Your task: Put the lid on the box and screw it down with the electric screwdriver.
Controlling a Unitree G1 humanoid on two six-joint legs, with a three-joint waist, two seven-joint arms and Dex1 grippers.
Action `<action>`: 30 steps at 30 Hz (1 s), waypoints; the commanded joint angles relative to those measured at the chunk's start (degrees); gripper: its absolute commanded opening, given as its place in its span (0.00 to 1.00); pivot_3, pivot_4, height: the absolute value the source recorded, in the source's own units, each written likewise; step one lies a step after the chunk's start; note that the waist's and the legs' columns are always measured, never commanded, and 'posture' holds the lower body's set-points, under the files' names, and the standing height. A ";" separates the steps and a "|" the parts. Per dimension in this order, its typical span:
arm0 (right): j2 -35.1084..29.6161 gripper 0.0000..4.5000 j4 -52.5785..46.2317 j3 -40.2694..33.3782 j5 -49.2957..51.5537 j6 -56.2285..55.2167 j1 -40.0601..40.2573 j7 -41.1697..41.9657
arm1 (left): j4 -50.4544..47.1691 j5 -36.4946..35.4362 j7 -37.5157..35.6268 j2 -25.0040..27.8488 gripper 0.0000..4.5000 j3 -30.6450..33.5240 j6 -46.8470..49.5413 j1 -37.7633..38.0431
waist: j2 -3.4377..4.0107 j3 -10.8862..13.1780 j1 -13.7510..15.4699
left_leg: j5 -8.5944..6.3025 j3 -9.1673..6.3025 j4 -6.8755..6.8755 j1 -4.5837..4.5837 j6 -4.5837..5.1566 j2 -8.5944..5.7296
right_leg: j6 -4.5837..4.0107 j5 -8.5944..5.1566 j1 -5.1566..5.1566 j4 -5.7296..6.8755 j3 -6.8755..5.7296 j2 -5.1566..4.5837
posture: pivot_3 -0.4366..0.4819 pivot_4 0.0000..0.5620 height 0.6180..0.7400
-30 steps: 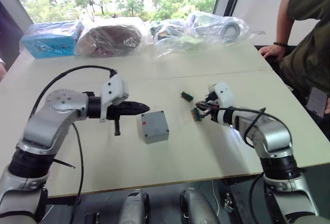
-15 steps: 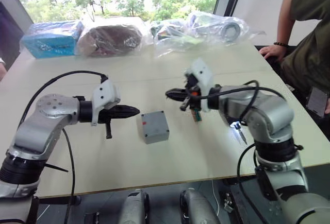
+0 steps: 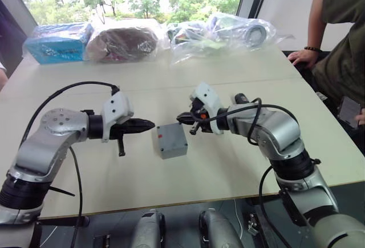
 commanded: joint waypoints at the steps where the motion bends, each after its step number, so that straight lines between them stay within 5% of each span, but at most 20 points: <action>1: -0.15 0.01 0.25 -0.02 -1.00 -2.07 -0.16 0.40 | -1.95 -0.68 0.27 0.05 0.00 0.86 0.08 -0.24 | 0.00 0.00 -0.05 | 0.00 0.00 0.00 0.00 0.00 0.00 | 0.00 0.00 0.00 0.00 0.00 0.00 | 0.48 0.27 1.00; 23: -0.05 0.01 4.99 5.15 -6.37 -9.22 2.82 3.04 | -2.27 -0.42 0.52 -0.79 0.00 0.02 0.29 -0.53 | -0.01 0.00 -0.05 | 0.00 0.01 0.00 0.01 0.00 0.00 | 0.00 0.00 0.00 0.00 0.00 0.01 | 0.48 0.27 1.00; 30: -1.74 0.63 1.85 3.01 -5.68 -8.44 3.19 4.94 | -2.40 -0.32 0.47 -0.97 0.00 -0.22 0.21 -0.39 | -0.01 0.00 -0.01 | 0.00 0.00 0.00 0.03 0.00 0.00 | 0.00 0.00 0.01 0.00 0.00 0.01 | 0.48 0.27 1.00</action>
